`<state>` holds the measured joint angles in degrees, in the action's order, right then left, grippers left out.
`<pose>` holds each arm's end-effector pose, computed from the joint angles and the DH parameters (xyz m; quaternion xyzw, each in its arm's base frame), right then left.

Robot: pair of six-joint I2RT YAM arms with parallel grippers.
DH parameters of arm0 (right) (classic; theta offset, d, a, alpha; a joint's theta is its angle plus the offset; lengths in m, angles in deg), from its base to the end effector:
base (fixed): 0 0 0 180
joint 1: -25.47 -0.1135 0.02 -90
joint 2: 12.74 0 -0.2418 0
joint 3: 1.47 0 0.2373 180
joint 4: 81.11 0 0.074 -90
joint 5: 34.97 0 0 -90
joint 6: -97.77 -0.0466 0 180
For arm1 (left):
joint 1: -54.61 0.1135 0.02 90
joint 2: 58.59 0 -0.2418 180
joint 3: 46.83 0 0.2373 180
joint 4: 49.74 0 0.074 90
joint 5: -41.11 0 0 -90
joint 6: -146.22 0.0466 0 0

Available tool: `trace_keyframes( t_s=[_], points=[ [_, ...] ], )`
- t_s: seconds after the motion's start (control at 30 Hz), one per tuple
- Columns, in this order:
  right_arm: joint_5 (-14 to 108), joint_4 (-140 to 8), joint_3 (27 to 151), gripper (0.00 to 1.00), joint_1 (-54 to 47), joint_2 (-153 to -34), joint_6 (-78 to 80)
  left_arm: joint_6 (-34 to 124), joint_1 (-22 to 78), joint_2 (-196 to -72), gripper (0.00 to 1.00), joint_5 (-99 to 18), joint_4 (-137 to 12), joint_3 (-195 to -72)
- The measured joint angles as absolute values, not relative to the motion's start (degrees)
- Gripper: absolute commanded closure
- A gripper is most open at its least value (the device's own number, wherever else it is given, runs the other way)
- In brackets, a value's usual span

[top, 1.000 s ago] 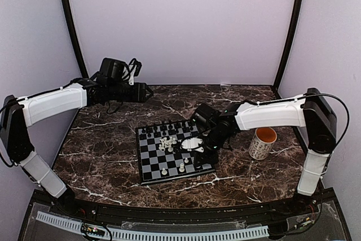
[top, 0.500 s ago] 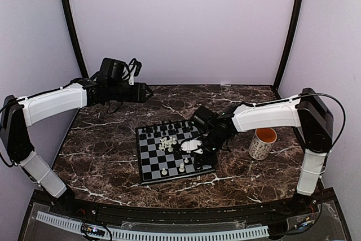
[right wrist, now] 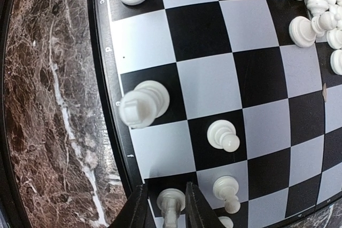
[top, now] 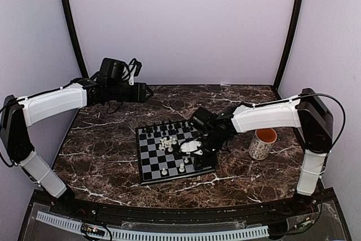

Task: Set up the chess pieces on the board
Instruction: Place the knight at g1, then pick up the rook from the chessboard.

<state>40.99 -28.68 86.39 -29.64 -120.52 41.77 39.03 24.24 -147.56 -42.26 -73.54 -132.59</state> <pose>0.1927 0.2961 0.1493 -0.7015 0.6857 0.1466 0.1276 0.3077 -0.1865 0.2873 0.1277 0.8422 -0.2554 0.4574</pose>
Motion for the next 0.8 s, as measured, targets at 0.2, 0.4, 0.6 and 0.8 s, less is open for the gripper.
trace_keyframes(
  t_s=[0.2,0.4,0.6,0.8],
  points=[
    [40.94,-24.86,89.8,0.67,-29.73,-120.0,41.81,39.05,24.24,-147.56,0.45,-42.26,-73.54,-132.59],
    [41.45,-23.19,95.53,0.66,-29.33,-118.78,41.33,39.03,24.24,-147.56,0.46,-42.23,-73.54,-132.59],
    [42.67,-24.68,101.36,0.66,-27.5,-121.57,38.84,39.05,24.26,-147.56,0.46,-42.26,-73.56,-132.59],
    [43.26,-26.78,108.18,0.55,-25.84,-129.57,36.59,39.05,24.42,-147.56,0.46,-42.26,-73.56,-132.59]
  ],
)
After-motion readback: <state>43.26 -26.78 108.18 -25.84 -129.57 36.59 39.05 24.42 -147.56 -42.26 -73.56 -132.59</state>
